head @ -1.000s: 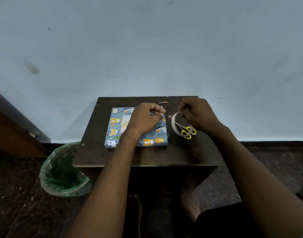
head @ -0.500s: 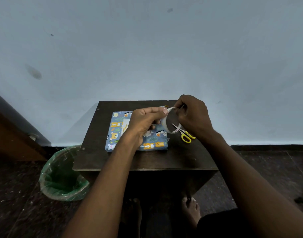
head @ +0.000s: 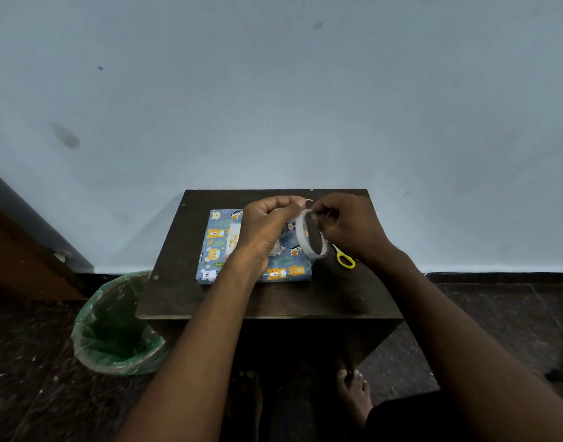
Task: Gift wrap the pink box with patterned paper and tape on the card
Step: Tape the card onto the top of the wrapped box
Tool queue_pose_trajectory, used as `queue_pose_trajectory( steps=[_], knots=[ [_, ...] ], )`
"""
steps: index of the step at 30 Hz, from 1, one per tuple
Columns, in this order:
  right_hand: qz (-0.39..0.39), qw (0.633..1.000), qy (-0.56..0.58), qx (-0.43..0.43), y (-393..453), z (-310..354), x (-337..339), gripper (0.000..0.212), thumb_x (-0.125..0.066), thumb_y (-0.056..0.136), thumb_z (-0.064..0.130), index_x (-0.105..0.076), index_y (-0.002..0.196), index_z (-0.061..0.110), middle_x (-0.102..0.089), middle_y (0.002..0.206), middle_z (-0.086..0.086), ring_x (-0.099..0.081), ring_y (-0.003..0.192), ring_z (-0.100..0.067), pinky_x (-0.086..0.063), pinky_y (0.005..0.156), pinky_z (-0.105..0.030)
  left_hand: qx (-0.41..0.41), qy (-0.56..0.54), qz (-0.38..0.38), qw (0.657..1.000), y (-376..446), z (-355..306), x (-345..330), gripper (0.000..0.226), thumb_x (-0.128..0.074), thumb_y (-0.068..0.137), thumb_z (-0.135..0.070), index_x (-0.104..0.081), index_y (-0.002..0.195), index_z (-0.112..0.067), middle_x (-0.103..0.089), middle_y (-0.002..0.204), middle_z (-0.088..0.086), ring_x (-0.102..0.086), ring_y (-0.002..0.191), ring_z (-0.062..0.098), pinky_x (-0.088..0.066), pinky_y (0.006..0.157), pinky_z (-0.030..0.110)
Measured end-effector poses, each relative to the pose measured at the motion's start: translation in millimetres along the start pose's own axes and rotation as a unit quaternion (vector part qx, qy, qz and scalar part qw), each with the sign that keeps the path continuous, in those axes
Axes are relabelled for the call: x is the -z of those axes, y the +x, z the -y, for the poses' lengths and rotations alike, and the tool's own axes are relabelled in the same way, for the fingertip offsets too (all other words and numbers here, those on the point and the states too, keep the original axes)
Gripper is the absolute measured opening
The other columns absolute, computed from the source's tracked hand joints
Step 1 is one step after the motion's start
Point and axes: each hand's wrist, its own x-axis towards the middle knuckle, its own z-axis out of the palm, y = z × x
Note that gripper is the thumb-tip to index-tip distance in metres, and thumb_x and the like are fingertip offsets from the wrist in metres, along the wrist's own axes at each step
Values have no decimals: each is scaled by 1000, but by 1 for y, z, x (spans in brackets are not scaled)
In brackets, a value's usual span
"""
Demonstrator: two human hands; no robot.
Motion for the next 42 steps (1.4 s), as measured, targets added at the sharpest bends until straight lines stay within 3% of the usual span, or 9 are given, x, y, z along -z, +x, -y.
queue_pose_trajectory(
  steps=[5, 10, 12, 19, 25, 28, 32, 36, 42],
  knots=[
    [80, 996, -7, -48, 0, 0, 5, 28, -67, 76, -2, -80, 85, 21, -74, 74, 7, -66, 72, -10, -48, 64, -25, 8, -62, 8, 998, 1, -4, 3, 6, -78, 95, -17, -81, 100, -19, -80, 91, -12, -70, 80, -6, -53, 62, 13],
    [111, 990, -9, -85, 0, -6, 6, 28, -70, 77, 1, -72, 75, 29, -72, 71, 7, -68, 74, -10, -53, 69, -30, 11, 35, 114, 993, 0, -7, 15, 20, -79, 95, -17, -76, 115, -18, -81, 114, 3, -71, 104, 13, -51, 81, 27],
    [111, 989, -10, -92, -1, -8, 8, 28, -71, 80, 4, -69, 72, 31, -71, 69, 8, -68, 74, -10, -53, 70, -31, 12, 52, 143, 988, 0, -8, 17, 30, -79, 93, -11, -74, 122, -17, -82, 113, 3, -73, 101, 10, -50, 76, 22],
    [127, 983, -7, -131, -2, -4, 16, 24, -70, 82, 4, -75, 75, 26, -72, 69, 6, -69, 75, -14, -59, 73, -39, -32, 68, 118, 990, -2, -5, 9, 32, -82, 88, -1, -77, 117, -11, -83, 98, 6, -77, 88, 5, -51, 69, 11],
    [173, 974, 30, -141, -4, 1, 22, 23, -69, 76, -2, -81, 85, 16, -75, 70, 1, -74, 67, -14, -65, 72, -38, -80, 87, 89, 989, 2, 2, 6, 27, -84, 86, -3, -80, 110, -15, -83, 90, 6, -80, 96, 20, -59, 96, 34],
    [205, 967, 29, -151, -1, -4, 26, 27, -74, 75, 0, -81, 92, 19, -76, 77, 4, -70, 70, -6, -60, 70, -28, -97, 99, 85, 987, 2, 2, 6, 25, -84, 88, -6, -79, 109, -17, -82, 86, 5, -80, 93, 20, -59, 93, 33],
    [164, 961, -120, -189, -2, -16, 24, 15, -69, 72, 6, -74, 79, 19, -70, 78, 6, -68, 79, -19, -58, 70, -31, -118, 138, 86, 980, 4, 5, 8, 23, -82, 90, -7, -79, 109, -21, -81, 83, 3, -79, 89, 17, -60, 94, 36],
    [191, 940, -175, -223, -8, -20, 19, 13, -73, 67, 11, -67, 77, 15, -68, 83, -1, -67, 82, -26, -56, 66, -32, -138, 186, 91, 969, 4, 7, 6, 22, -78, 92, -9, -79, 108, -24, -81, 81, 1, -69, 69, 24, -54, 72, 29],
    [193, 933, -232, -197, -11, -10, 17, 27, -71, 72, 10, -70, 97, 18, -67, 103, -6, -67, 96, -31, -52, 72, -32, -157, 212, 91, 960, 6, 8, 5, 23, -77, 93, -8, -79, 110, -23, -81, 82, -3, -74, 74, 22, -53, 70, 23]
  ],
)
